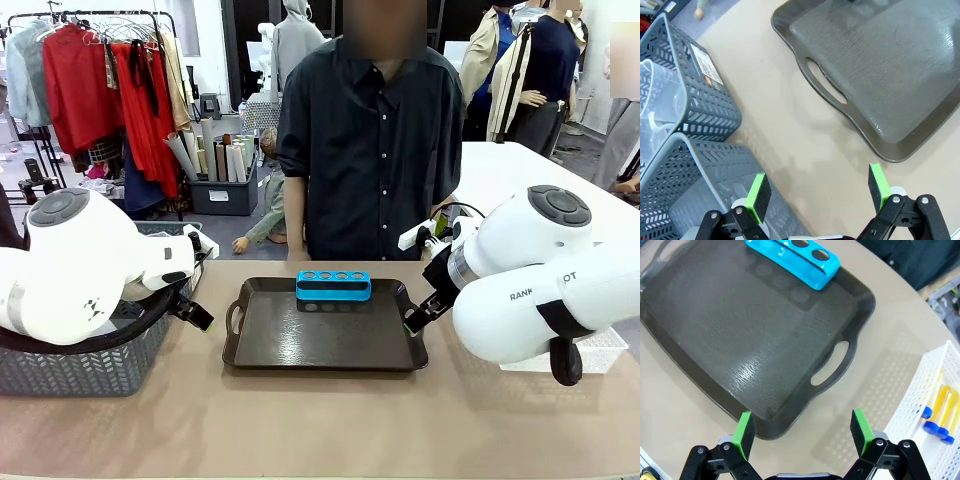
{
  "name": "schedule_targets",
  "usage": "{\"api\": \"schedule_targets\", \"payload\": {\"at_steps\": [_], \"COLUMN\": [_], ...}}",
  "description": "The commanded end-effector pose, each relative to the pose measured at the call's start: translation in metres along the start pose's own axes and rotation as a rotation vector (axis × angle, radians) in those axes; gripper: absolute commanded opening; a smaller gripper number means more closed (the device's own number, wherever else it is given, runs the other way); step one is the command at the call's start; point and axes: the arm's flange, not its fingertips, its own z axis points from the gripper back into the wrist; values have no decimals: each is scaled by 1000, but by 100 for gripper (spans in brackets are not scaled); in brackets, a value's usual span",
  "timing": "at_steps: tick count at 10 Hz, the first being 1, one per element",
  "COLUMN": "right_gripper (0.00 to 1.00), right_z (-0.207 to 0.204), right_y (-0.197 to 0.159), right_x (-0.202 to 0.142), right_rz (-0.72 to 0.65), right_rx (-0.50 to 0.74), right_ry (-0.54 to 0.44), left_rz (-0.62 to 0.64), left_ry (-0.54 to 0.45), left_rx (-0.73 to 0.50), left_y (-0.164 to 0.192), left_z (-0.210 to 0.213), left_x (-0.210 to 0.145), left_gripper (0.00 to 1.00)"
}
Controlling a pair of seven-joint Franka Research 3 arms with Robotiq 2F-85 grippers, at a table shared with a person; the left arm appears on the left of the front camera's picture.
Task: Prepare the laboratory tools.
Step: Pick up one Large Measuring Cup and place it on the Handle tray.
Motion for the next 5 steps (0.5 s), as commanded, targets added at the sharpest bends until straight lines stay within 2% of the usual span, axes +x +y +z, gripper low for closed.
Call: {"api": "schedule_targets", "payload": {"at_steps": [1, 3, 5], "right_gripper": [100, 100, 100], "right_z": [0, 0, 4], "right_y": [0, 0, 2], "right_x": [0, 0, 4], "right_rz": [-1, 0, -42], "right_rx": [0, 0, 104], "right_ry": [0, 0, -7], "left_rz": [0, 0, -15], "left_ry": [0, 0, 54], "left_rx": [0, 0, -51], "left_y": [0, 0, -1], "left_z": [0, 0, 10], "left_x": [0, 0, 4], "left_gripper": [100, 100, 100]}}
